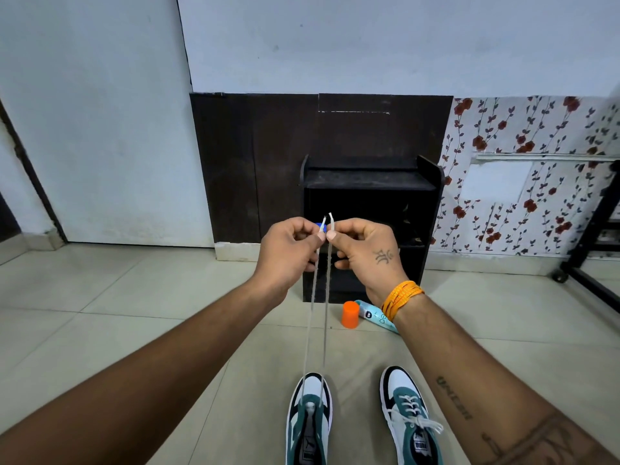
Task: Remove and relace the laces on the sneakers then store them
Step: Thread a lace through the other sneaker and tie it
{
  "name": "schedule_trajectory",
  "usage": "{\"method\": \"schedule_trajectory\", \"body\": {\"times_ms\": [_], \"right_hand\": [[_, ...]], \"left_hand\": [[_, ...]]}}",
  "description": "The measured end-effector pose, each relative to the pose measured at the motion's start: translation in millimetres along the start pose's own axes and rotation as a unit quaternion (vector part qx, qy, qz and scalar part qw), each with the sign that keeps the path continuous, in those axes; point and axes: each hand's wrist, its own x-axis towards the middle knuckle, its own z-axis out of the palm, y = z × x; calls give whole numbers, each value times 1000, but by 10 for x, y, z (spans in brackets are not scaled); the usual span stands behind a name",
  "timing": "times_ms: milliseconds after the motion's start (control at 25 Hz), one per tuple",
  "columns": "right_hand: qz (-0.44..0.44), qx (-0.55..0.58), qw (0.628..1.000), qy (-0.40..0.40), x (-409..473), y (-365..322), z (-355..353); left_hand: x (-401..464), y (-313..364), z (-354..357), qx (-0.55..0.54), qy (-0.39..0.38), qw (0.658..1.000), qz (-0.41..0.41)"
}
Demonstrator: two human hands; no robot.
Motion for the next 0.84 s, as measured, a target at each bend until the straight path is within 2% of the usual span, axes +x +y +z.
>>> {"method": "schedule_trajectory", "body": {"times_ms": [200, 480, 600, 720, 840], "right_hand": [[4, 8, 1000, 19, 19, 10, -5], [11, 3, 1000, 26, -38, 244, 12], [64, 32, 997, 24, -206, 654, 76], [121, 2, 992, 32, -475, 1219, 149], [189, -49, 980, 45, -837, 1863, 188]], "left_hand": [[9, 6, 20, 4, 4, 1000, 15], [-11, -212, 1, -17, 1, 1000, -15], [-119, -598, -16, 24, 15, 1000, -13], [-279, -1127, -39, 93, 23, 995, 10], [-498, -1705, 21, 124, -16, 991, -39]]}}
